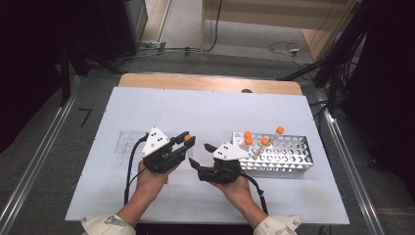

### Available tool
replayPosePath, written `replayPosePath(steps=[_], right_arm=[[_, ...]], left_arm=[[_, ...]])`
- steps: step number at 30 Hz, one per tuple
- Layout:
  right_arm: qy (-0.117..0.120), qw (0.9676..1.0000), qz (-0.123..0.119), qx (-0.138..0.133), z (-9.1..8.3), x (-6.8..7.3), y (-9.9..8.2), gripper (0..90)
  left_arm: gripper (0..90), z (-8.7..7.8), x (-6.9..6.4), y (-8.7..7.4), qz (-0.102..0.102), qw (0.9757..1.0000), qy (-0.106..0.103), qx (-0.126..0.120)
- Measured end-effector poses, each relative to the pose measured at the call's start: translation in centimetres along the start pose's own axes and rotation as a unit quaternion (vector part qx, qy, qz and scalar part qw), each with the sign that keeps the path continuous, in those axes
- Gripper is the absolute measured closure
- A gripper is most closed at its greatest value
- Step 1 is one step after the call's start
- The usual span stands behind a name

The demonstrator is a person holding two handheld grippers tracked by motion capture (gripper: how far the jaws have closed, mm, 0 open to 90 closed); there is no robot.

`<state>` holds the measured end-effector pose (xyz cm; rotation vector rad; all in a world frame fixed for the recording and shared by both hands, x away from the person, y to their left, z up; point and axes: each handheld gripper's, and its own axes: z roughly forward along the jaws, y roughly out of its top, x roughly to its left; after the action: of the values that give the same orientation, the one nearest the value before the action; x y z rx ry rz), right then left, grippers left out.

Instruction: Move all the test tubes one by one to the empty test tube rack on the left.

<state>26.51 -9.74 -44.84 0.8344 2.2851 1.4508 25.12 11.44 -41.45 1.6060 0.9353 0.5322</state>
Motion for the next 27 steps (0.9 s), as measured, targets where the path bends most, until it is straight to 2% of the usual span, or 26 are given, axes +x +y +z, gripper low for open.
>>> replayPosePath(steps=[7,15,27], right_arm=[[-0.003,1.0000,0.000,0.002,-0.1,-0.2,0.0,25.7],[-0.004,1.0000,0.003,0.005,-0.1,-0.1,-0.1,21.0],[-0.007,1.0000,0.003,0.005,-0.2,-0.3,-0.2,21.0]], left_arm=[[69.2,-1.2,1.8,0.9,-0.021,0.9993,0.024,-0.018],[69.2,-2.5,3.7,1.7,-0.034,0.9977,0.048,-0.032],[69.2,-3.3,5.2,1.8,-0.043,0.9959,0.070,-0.037]])
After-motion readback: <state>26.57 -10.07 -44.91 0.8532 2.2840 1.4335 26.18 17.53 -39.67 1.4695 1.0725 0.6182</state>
